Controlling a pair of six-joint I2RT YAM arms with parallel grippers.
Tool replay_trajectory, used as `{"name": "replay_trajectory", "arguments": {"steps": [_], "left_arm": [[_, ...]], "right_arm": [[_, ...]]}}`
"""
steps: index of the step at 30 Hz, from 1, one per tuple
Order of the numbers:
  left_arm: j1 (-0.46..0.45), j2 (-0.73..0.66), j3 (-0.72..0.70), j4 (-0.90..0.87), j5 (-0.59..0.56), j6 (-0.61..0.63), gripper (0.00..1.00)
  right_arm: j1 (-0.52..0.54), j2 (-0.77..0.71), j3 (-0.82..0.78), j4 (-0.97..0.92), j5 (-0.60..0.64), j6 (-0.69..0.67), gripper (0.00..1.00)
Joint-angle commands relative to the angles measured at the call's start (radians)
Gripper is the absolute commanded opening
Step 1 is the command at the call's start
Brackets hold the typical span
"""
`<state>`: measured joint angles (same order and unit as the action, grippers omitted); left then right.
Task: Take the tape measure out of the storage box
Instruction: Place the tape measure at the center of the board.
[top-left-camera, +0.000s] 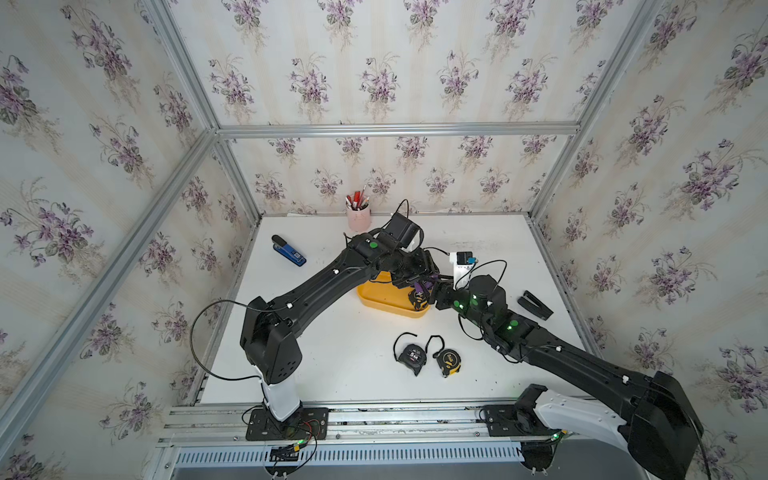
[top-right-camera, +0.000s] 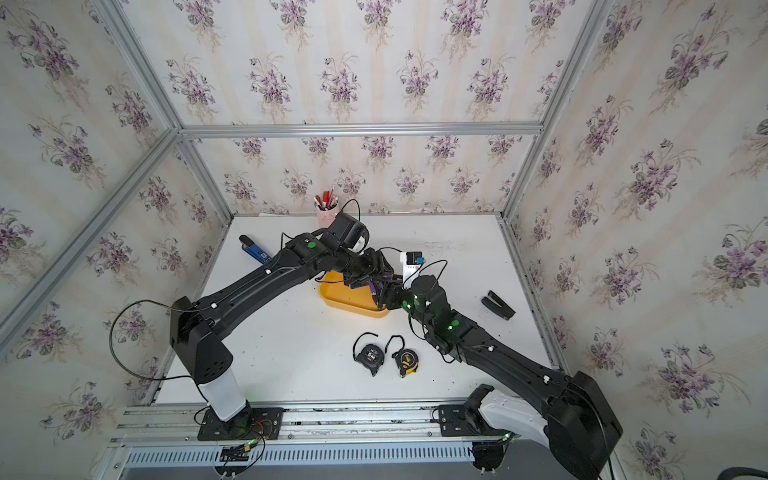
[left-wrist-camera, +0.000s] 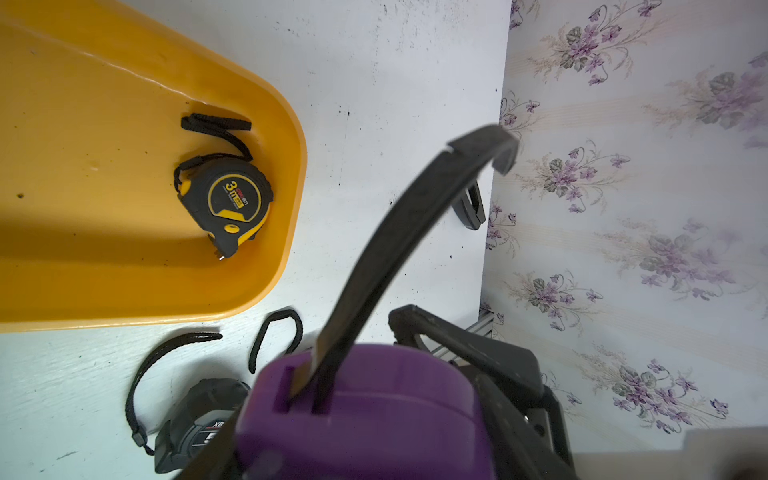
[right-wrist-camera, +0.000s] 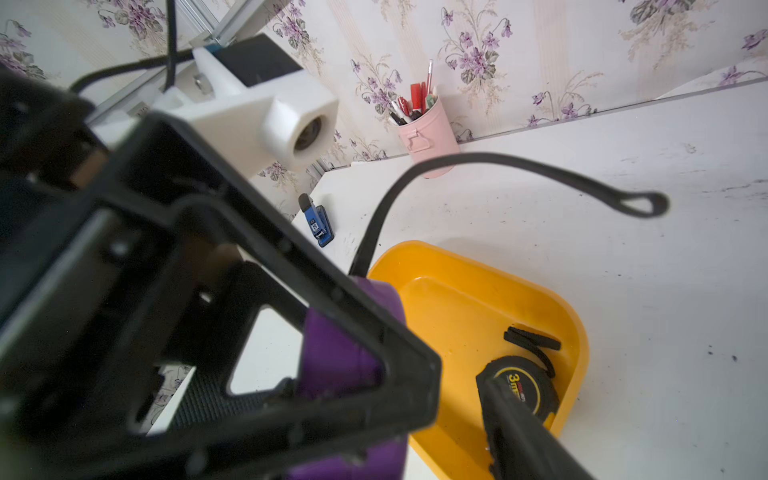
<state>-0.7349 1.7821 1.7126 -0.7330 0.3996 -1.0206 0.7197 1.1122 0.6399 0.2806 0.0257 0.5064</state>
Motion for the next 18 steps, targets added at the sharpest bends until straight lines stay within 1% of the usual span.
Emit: {"name": "replay_trajectory", "arguments": {"steps": [1, 3, 4, 6, 7, 8, 9, 11, 14, 18], "left_arm": [[-0.004, -0.012, 0.003, 0.042, 0.051, 0.0, 0.54], [-0.006, -0.013, 0.004, 0.045, 0.061, 0.005, 0.54], [-0.005, -0.013, 0.005, 0.047, 0.065, 0.008, 0.59], [-0.008, -0.014, 0.004, 0.051, 0.067, 0.02, 0.63], [-0.007, -0.015, 0.002, 0.05, 0.066, 0.025, 0.67], [-0.007, -0.012, 0.002, 0.052, 0.064, 0.036, 0.72], [-0.007, -0.012, 0.002, 0.054, 0.063, 0.047, 0.79], [-0.006, -0.006, 0.003, 0.059, 0.059, 0.062, 0.89], [-0.006, 0.012, 0.013, 0.073, 0.061, 0.079, 1.0], [-0.001, 0.033, 0.028, 0.101, 0.079, 0.083, 1.0]], "right_arm": [[-0.006, 0.019, 0.014, 0.042, 0.012, 0.004, 0.57], [-0.006, 0.025, 0.022, 0.042, 0.002, 0.003, 0.46], [-0.006, 0.026, 0.023, 0.043, -0.002, 0.004, 0.42], [-0.006, 0.026, 0.023, 0.041, -0.015, 0.005, 0.33], [-0.006, 0.025, 0.025, 0.035, -0.019, 0.007, 0.3], [-0.006, 0.022, 0.025, 0.025, -0.022, 0.011, 0.27], [-0.006, 0.019, 0.024, 0.014, -0.025, 0.015, 0.25], [-0.006, 0.008, 0.024, -0.024, -0.027, 0.028, 0.22], [-0.006, -0.025, 0.006, -0.092, -0.037, 0.045, 0.2], [-0.006, -0.089, -0.01, -0.233, -0.009, 0.07, 0.2]]}}
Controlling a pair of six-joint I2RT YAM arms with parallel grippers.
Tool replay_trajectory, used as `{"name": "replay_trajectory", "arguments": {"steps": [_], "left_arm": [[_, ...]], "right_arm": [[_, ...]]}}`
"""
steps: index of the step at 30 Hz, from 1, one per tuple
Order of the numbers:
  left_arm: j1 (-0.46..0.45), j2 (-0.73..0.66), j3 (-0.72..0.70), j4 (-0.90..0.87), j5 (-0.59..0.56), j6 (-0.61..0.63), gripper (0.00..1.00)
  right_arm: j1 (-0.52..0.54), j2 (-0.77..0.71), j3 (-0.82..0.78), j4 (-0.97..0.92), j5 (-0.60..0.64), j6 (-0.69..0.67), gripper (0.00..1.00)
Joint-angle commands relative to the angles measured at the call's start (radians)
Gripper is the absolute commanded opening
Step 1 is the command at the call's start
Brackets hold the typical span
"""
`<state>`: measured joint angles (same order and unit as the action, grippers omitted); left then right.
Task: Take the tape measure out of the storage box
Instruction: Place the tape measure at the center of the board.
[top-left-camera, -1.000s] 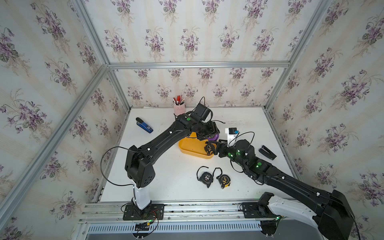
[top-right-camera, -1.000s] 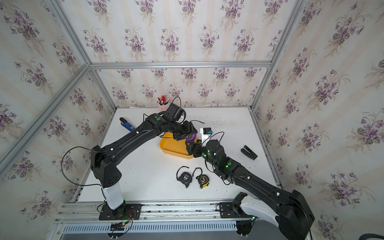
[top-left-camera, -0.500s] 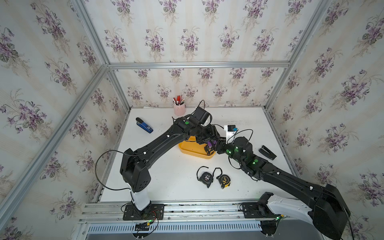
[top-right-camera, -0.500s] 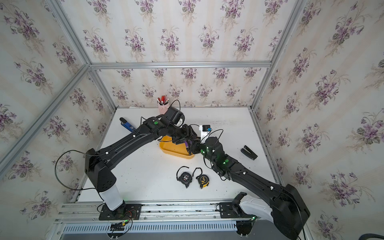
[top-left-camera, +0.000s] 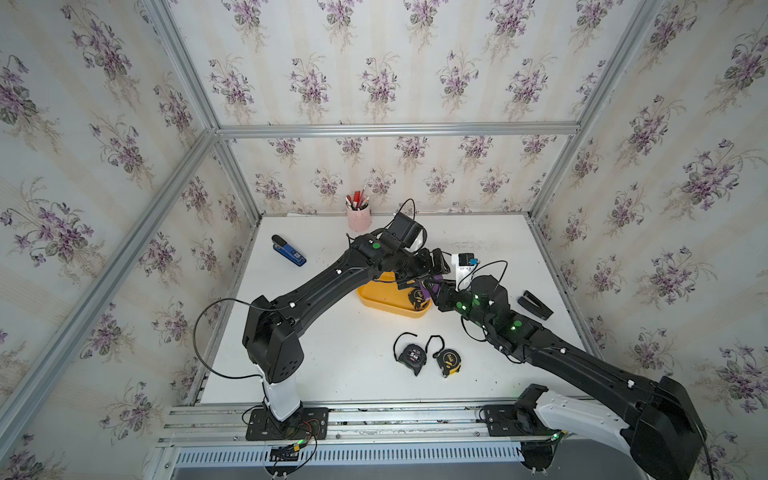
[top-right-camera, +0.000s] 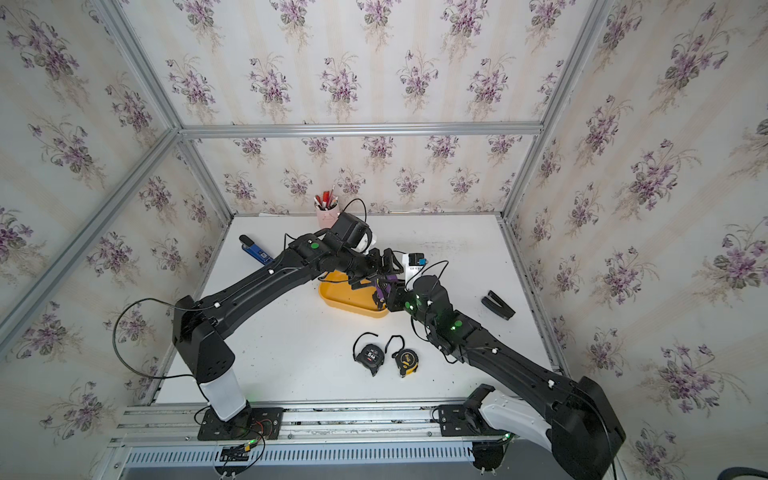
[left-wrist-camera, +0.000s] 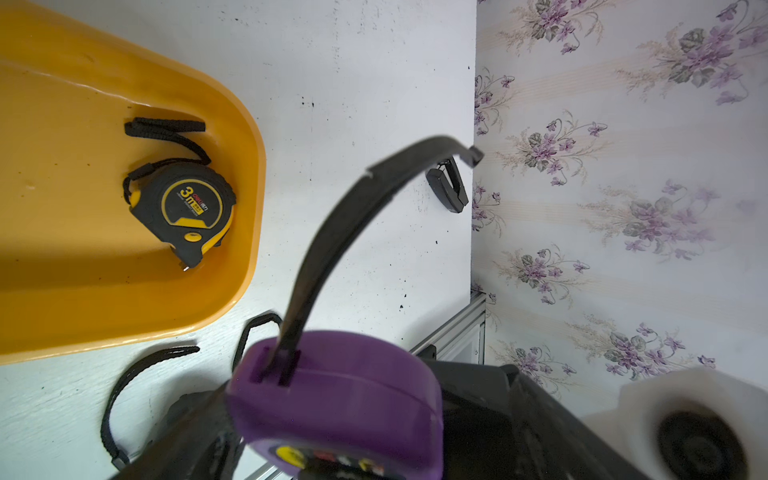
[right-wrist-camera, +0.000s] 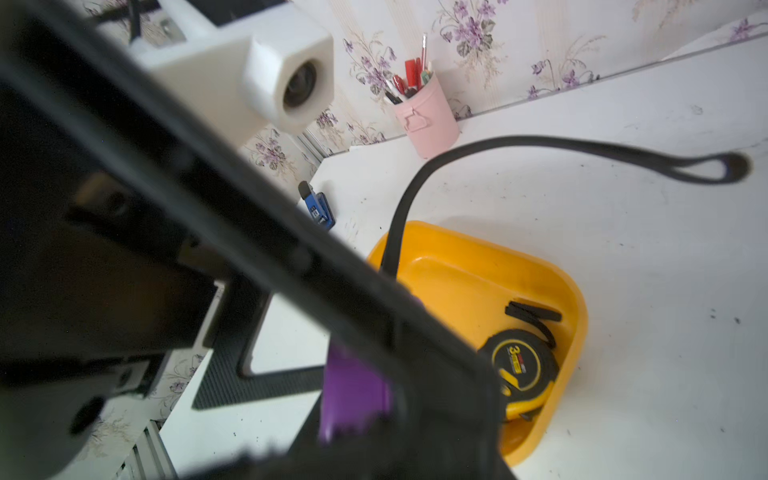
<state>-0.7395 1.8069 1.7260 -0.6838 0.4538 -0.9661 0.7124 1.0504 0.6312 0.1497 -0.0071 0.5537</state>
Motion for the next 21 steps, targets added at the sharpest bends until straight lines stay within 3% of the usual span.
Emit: {"name": "replay_trajectory", "arguments": {"steps": [1, 4, 11, 15, 21], "left_arm": [[0.005, 0.012, 0.019, 0.055, 0.025, 0.03, 1.0], [0.016, 0.025, 0.062, 0.022, 0.008, 0.063, 1.0], [0.044, 0.054, 0.146, -0.183, -0.236, 0.254, 1.0], [0.057, 0.106, 0.151, -0.266, -0.339, 0.347, 1.0], [0.057, 0.158, 0.143, -0.321, -0.426, 0.429, 1.0]], "right_arm": [[0.001, -0.041, 0.003, -0.149, 0.034, 0.028, 0.2], [0.001, -0.083, 0.017, -0.319, 0.081, 0.059, 0.21], [0.001, -0.128, -0.006, -0.648, 0.164, 0.242, 0.22], [-0.009, -0.114, -0.057, -0.657, 0.137, 0.318, 0.22], [-0.064, -0.024, -0.089, -0.572, 0.097, 0.295, 0.23]]}}
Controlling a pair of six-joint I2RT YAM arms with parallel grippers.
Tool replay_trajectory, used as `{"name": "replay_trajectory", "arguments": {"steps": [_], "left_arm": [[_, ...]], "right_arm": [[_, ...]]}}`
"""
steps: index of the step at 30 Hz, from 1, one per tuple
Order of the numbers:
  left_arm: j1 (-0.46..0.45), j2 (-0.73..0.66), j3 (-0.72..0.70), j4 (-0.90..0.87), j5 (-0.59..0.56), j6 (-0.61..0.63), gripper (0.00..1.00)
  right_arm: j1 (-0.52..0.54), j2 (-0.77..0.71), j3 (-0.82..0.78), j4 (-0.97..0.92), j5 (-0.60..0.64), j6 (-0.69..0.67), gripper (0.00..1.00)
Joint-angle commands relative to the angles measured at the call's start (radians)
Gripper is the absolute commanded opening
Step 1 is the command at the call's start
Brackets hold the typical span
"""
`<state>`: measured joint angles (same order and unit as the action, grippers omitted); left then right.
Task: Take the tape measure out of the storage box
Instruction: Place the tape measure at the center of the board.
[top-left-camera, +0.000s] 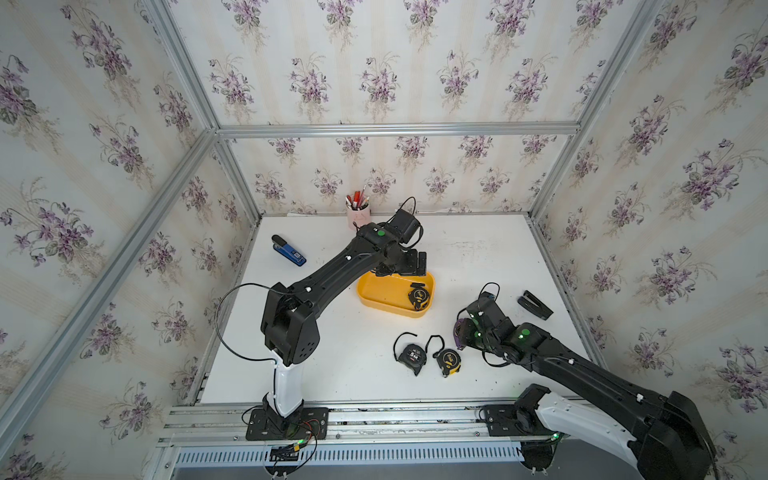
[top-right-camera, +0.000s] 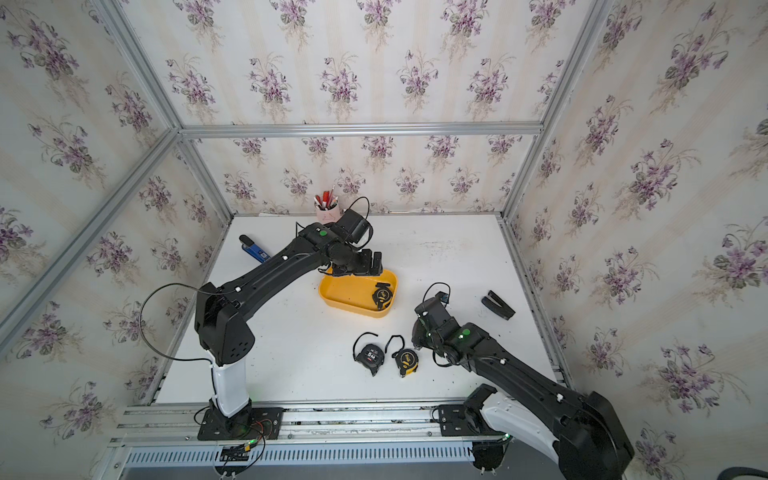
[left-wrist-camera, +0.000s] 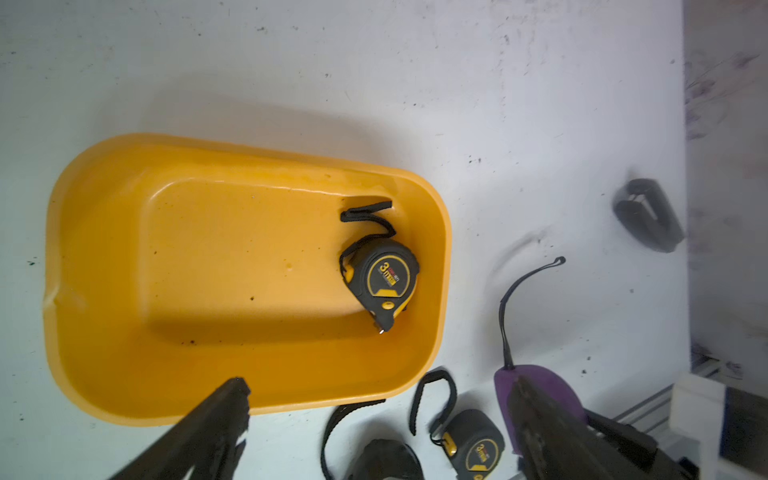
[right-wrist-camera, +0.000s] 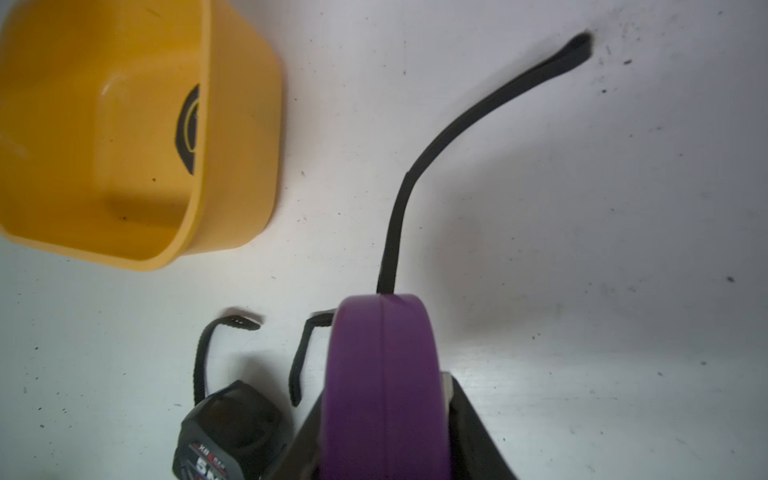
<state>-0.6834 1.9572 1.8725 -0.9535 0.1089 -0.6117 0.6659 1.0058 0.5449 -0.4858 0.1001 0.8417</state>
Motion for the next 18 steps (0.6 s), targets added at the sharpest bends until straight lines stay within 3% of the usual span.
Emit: {"name": "replay_trajectory", "arguments": {"steps": [1, 7, 14, 18], "left_arm": [[0.0, 0.014, -0.006, -0.051, -0.081, 0.09, 0.99], [-0.003, 0.081, 0.007, -0.078, -0.074, 0.144, 0.98], [-0.016, 0.153, 0.034, -0.072, -0.05, 0.17, 0.98], [-0.019, 0.183, 0.056, -0.066, -0.04, 0.181, 0.97]], "right_arm": [[-0.039, 0.031, -0.01, 0.073, -0.013, -0.003, 0.23], [-0.169, 0.031, -0.064, 0.199, -0.153, -0.033, 0.24], [-0.184, 0.079, -0.11, 0.298, -0.355, -0.057, 0.24], [-0.183, 0.077, -0.15, 0.27, -0.388, -0.054, 0.24]]}}
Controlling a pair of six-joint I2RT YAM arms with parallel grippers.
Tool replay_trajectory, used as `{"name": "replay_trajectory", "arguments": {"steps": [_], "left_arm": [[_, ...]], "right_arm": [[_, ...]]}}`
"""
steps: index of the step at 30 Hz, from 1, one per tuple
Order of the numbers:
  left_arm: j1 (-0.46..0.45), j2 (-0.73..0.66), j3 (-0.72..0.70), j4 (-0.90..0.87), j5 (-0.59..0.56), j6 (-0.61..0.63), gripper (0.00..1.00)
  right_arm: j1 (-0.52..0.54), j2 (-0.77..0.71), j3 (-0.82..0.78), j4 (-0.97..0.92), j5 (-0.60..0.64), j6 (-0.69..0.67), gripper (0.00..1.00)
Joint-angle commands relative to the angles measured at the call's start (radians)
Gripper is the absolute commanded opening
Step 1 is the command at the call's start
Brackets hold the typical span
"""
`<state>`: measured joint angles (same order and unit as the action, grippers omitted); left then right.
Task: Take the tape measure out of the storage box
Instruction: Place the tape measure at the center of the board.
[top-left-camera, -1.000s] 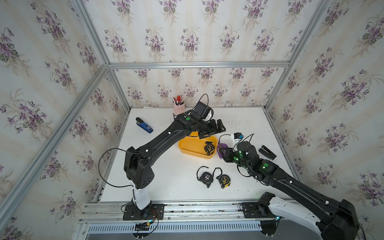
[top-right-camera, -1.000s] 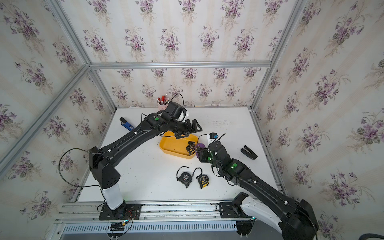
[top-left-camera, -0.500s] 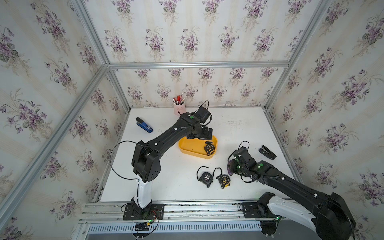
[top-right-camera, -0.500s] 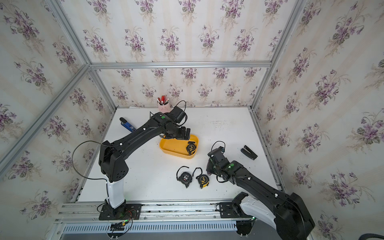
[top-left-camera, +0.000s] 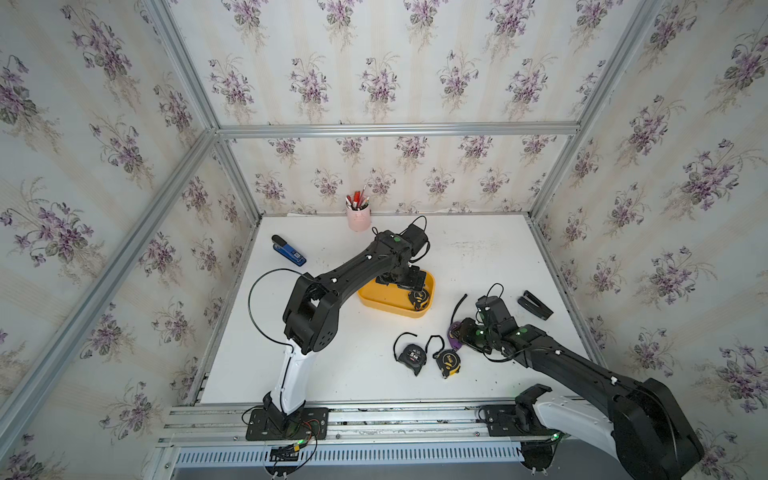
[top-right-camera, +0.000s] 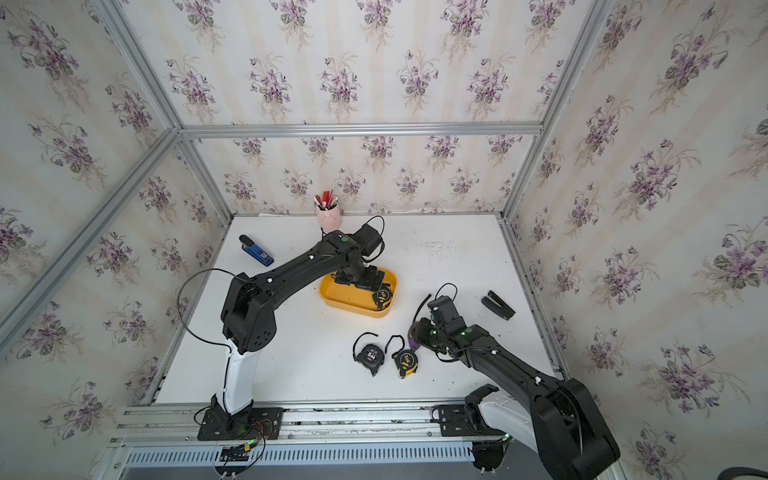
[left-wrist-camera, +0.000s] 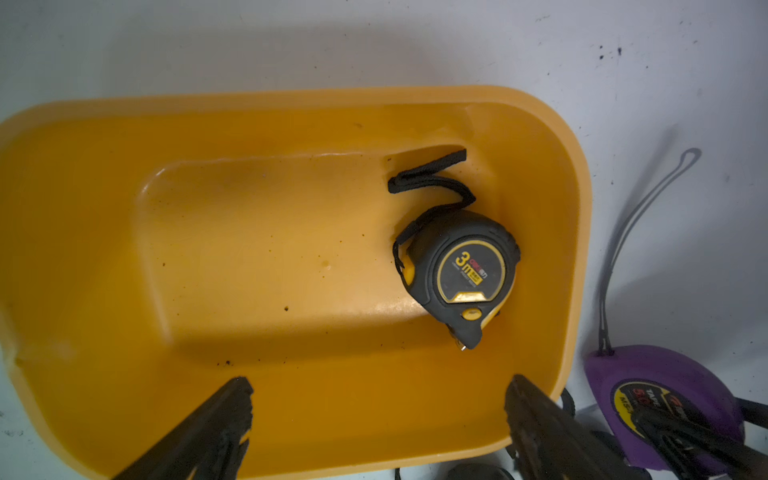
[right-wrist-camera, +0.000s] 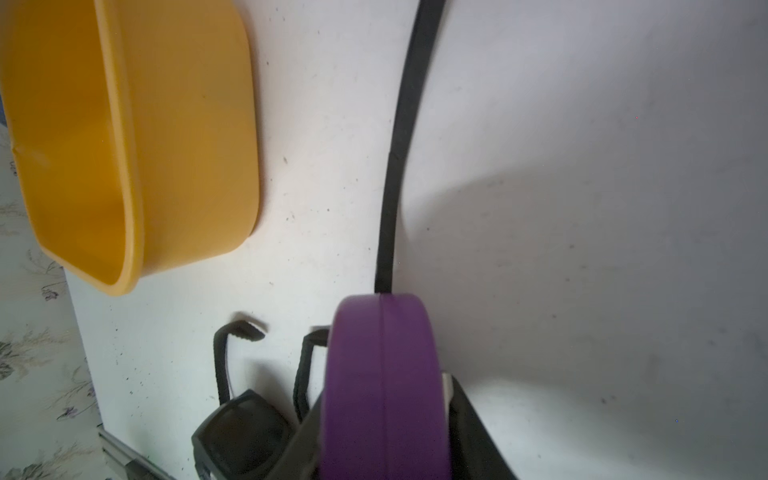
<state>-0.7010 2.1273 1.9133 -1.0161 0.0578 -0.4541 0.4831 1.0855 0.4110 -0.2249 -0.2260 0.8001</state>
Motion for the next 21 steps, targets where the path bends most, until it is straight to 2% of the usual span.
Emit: {"name": "replay_trajectory", "arguments": {"steps": [1, 7, 15, 21], "left_arm": [[-0.003, 0.019, 0.015, -0.001, 0.011, 0.026, 0.97], [-0.007, 0.053, 0.021, 0.023, 0.034, 0.035, 0.97], [-0.018, 0.117, 0.087, 0.0, 0.054, 0.064, 0.97], [-0.021, 0.126, 0.079, 0.006, 0.069, 0.068, 0.97]], "right_arm": [[-0.001, -0.01, -0.027, -0.001, -0.061, -0.013, 0.25], [-0.003, -0.032, -0.036, -0.053, -0.024, -0.006, 0.33], [-0.003, -0.066, -0.025, -0.114, 0.042, 0.02, 0.69], [-0.003, -0.127, -0.007, -0.18, 0.113, 0.036, 0.8]]}}
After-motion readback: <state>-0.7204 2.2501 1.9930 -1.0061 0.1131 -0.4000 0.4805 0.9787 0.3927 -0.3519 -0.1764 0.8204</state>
